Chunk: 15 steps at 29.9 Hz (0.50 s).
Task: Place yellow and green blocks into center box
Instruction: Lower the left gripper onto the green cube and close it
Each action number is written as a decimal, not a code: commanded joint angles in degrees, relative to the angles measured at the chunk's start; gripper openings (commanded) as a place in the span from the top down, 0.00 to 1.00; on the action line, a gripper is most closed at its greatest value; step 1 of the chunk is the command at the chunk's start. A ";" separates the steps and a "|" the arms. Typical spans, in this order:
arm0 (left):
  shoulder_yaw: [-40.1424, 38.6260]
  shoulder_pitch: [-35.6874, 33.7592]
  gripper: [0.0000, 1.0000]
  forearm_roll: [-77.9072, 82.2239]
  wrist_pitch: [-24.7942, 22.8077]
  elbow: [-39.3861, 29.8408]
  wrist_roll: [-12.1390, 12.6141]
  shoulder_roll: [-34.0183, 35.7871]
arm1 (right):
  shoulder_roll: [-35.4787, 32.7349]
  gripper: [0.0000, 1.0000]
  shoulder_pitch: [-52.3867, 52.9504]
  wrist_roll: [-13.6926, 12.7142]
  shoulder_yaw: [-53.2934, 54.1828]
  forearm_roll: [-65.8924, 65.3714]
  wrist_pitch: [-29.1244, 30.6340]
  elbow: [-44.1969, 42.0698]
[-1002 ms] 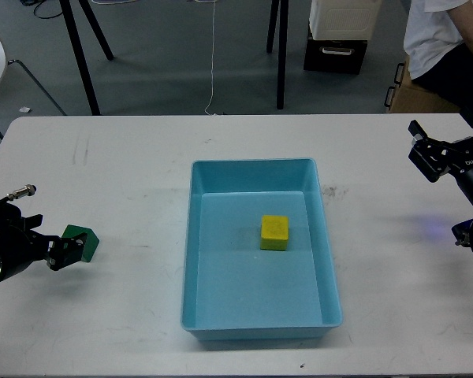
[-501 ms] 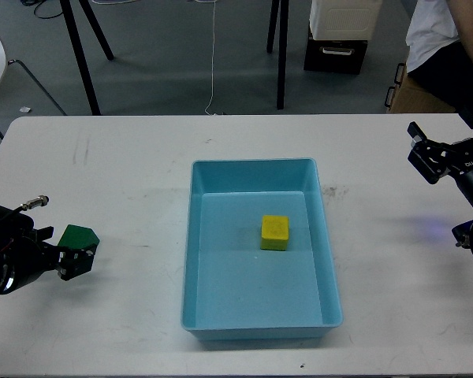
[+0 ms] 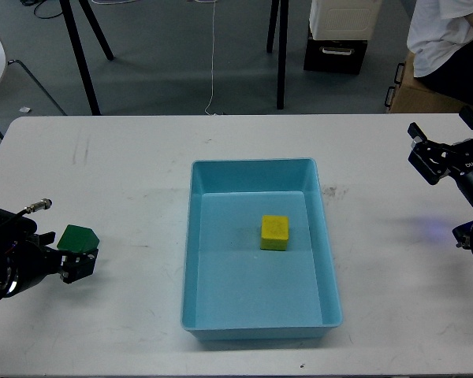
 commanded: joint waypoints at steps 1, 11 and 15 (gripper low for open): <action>0.00 -0.04 0.00 -0.02 0.00 0.64 0.02 -0.12 | 0.00 0.01 -0.01 0.00 0.00 0.00 0.00 -0.04; 0.00 -0.57 0.00 -0.02 0.00 1.70 0.20 -0.82 | -0.09 0.01 -0.01 0.00 0.08 -0.35 0.00 -0.04; 0.00 -1.44 0.00 -0.02 0.00 1.87 0.38 -1.43 | 0.00 0.01 -0.18 0.00 0.08 -0.35 0.00 -0.13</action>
